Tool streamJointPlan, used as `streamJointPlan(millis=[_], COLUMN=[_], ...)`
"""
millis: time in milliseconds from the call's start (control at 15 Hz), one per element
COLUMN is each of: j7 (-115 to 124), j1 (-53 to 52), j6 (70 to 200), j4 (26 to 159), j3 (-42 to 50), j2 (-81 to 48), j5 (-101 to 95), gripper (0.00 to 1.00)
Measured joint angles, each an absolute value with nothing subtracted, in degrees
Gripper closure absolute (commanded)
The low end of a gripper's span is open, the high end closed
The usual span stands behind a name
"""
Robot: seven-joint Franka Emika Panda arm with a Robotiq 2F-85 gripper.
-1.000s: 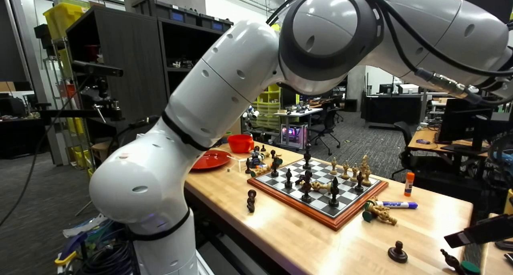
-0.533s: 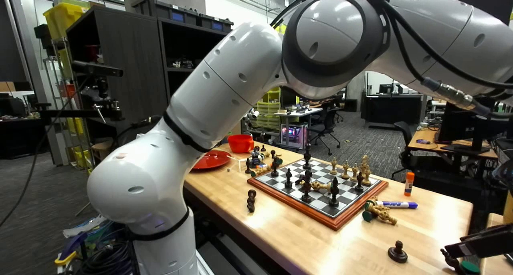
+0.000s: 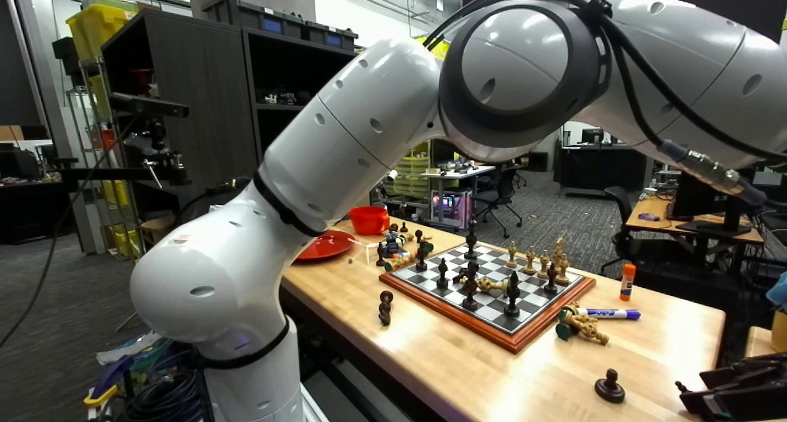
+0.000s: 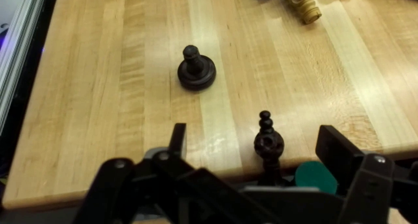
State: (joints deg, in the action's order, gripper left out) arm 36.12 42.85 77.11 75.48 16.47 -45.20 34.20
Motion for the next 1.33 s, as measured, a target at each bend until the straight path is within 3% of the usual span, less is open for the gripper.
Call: streamJointPlan(millis=[333, 467, 1000, 1133, 1333], j7=[33.99, 33.54, 33.01, 32.92, 32.39], j1=[43.09, 43.09, 43.09, 43.09, 43.08], j6=[73.97, 72.85, 70.5, 70.26, 70.04], j4=[75.25, 74.87, 74.01, 73.99, 73.88], j3=[16.08, 15.94, 15.87, 15.87, 15.87], j2=[-46.12, -46.52, -47.95, -48.18, -48.24], j5=[34.2, 34.2, 34.2, 34.2, 34.2], gripper=[0.0, 0.26, 0.88, 0.99, 1.0])
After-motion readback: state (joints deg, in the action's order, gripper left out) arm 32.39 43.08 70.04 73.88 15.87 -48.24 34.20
